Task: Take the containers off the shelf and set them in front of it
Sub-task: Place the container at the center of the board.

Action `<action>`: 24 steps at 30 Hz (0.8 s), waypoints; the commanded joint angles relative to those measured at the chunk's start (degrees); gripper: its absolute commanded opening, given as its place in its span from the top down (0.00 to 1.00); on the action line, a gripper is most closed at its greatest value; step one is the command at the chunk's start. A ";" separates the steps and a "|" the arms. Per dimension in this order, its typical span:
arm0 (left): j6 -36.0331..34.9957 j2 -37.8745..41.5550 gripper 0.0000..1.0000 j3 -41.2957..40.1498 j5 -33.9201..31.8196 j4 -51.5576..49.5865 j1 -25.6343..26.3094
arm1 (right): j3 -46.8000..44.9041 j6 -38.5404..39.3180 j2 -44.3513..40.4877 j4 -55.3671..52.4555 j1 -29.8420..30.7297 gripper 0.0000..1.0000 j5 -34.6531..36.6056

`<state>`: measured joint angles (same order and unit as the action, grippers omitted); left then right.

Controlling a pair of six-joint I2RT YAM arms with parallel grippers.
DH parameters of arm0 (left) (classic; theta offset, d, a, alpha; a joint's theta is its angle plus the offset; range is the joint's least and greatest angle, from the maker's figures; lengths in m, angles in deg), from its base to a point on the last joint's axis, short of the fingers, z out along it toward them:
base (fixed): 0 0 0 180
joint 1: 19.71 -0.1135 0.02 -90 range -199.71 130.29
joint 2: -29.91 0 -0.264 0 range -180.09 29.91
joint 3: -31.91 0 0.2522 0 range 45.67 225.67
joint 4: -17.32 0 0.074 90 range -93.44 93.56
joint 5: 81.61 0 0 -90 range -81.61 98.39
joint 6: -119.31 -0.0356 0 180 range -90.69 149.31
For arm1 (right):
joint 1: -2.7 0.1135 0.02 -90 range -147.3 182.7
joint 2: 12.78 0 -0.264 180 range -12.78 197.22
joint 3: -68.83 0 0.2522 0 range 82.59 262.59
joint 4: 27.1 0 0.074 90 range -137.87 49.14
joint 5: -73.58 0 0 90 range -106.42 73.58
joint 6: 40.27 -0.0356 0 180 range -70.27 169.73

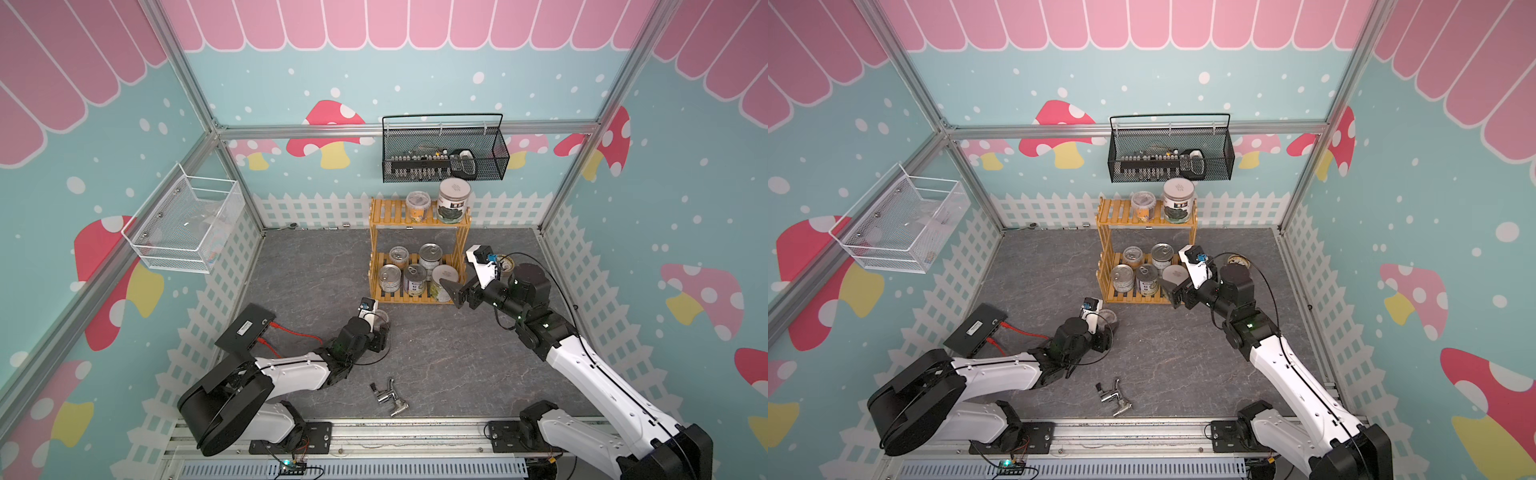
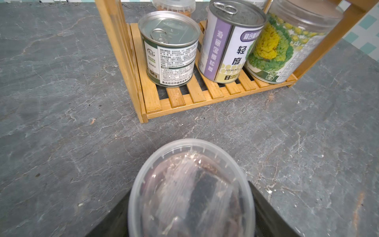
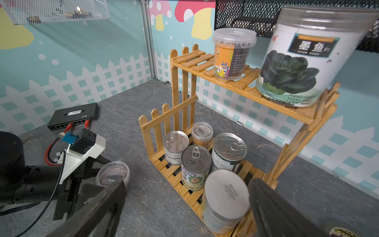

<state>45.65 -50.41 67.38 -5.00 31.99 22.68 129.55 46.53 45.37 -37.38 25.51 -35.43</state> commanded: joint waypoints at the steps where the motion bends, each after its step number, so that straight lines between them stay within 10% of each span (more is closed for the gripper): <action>1: 0.37 -2.53 0.39 -0.73 -1.99 8.29 0.37 | -0.90 0.76 0.30 1.52 -0.32 0.01 0.19; 15: 0.49 -10.82 0.35 -0.61 -2.96 11.52 0.41 | -0.90 1.62 0.22 1.49 -0.34 0.01 0.90; 24: 0.42 -5.20 0.01 -1.24 -3.66 8.17 0.42 | -0.06 0.26 0.55 2.52 -0.31 0.01 -0.17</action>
<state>46.13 -58.45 66.53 -7.79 41.76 22.81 129.24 47.51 45.65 -36.64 25.51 -35.03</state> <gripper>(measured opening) 0.965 0.986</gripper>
